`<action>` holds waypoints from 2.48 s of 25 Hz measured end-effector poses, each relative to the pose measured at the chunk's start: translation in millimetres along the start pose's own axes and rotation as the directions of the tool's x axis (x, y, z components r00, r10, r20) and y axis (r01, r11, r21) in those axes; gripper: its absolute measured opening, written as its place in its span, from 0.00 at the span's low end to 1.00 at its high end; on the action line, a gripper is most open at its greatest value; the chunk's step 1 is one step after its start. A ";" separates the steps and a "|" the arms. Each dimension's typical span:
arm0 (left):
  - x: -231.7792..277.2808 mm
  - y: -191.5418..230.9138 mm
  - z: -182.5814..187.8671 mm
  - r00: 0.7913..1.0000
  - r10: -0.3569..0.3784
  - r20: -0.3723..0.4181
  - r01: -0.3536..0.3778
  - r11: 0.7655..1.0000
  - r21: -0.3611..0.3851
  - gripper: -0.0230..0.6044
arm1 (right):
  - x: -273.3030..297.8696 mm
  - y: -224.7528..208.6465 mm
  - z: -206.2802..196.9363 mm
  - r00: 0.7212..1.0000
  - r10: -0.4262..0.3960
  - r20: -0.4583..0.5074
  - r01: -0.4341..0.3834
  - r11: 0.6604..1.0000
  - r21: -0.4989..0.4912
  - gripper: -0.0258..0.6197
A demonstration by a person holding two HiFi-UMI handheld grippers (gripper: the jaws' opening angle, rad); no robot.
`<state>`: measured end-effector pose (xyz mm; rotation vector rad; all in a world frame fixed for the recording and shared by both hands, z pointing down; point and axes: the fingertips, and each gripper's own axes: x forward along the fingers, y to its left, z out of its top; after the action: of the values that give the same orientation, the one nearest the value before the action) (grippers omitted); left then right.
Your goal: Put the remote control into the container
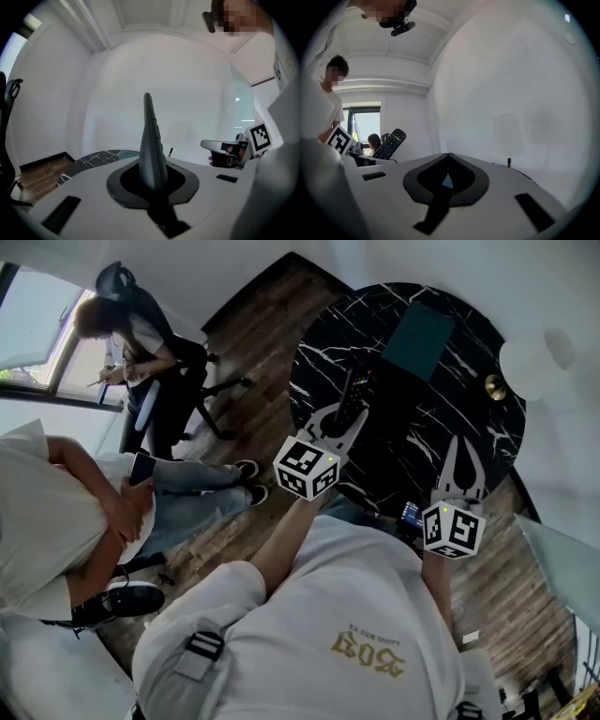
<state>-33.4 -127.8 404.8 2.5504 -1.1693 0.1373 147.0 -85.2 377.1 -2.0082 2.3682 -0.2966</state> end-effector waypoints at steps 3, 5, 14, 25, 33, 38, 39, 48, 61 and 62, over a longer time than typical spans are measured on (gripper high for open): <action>11.9 5.7 -2.5 1.000 -0.018 -0.020 0.017 1.000 -0.010 0.12 | 7.5 -2.7 1.7 1.000 -0.017 -0.001 0.017 1.000 -0.005 0.05; 20.8 8.3 -6.4 0.999 -0.032 -0.039 0.032 0.999 -0.015 0.12 | 13.4 -5.8 2.0 1.000 -0.030 -0.001 0.030 1.000 -0.002 0.05; 46.3 22.3 -40.1 0.987 -0.079 -0.141 0.070 0.995 -0.072 0.12 | 30.3 -6.3 -14.9 0.998 -0.043 -0.045 0.044 0.999 0.024 0.05; 66.9 27.2 -75.5 0.965 -0.109 -0.237 0.083 0.990 -0.118 0.12 | 48.8 -17.0 -48.1 0.991 -0.061 -0.118 0.064 0.998 0.022 0.05; 83.3 30.5 -115.9 0.930 -0.145 -0.338 0.085 0.979 -0.187 0.12 | 64.2 -21.1 -76.9 0.981 -0.053 -0.185 0.057 0.998 0.019 0.05; 91.6 38.0 -138.4 0.907 -0.153 -0.391 0.061 0.970 -0.236 0.12 | 69.9 -13.0 -92.3 0.975 -0.029 -0.221 0.033 0.999 0.016 0.05; 92.8 38.8 -142.3 0.903 -0.154 -0.401 0.057 0.968 -0.243 0.12 | 70.1 -11.4 -95.1 0.973 -0.026 -0.228 0.032 0.999 0.019 0.05; 97.5 39.9 -161.6 0.883 -0.168 -0.439 0.037 0.956 -0.291 0.12 | 74.1 -6.1 -115.1 0.962 -0.022 -0.273 0.016 1.000 -0.025 0.05; 101.2 46.6 -190.3 0.823 -0.169 -0.542 -0.003 0.953 -0.302 0.12 | 80.9 -10.5 -129.9 0.950 -0.026 -0.310 0.025 1.000 -0.007 0.05; 102.1 47.2 -192.0 0.819 -0.168 -0.549 -0.006 0.954 -0.301 0.12 | 81.9 -11.6 -130.0 0.950 -0.027 -0.311 0.026 1.000 -0.006 0.05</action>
<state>7.9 -165.3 620.3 2.0713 -0.7705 0.6166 126.2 -150.3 515.2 -2.1344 2.5129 -0.6589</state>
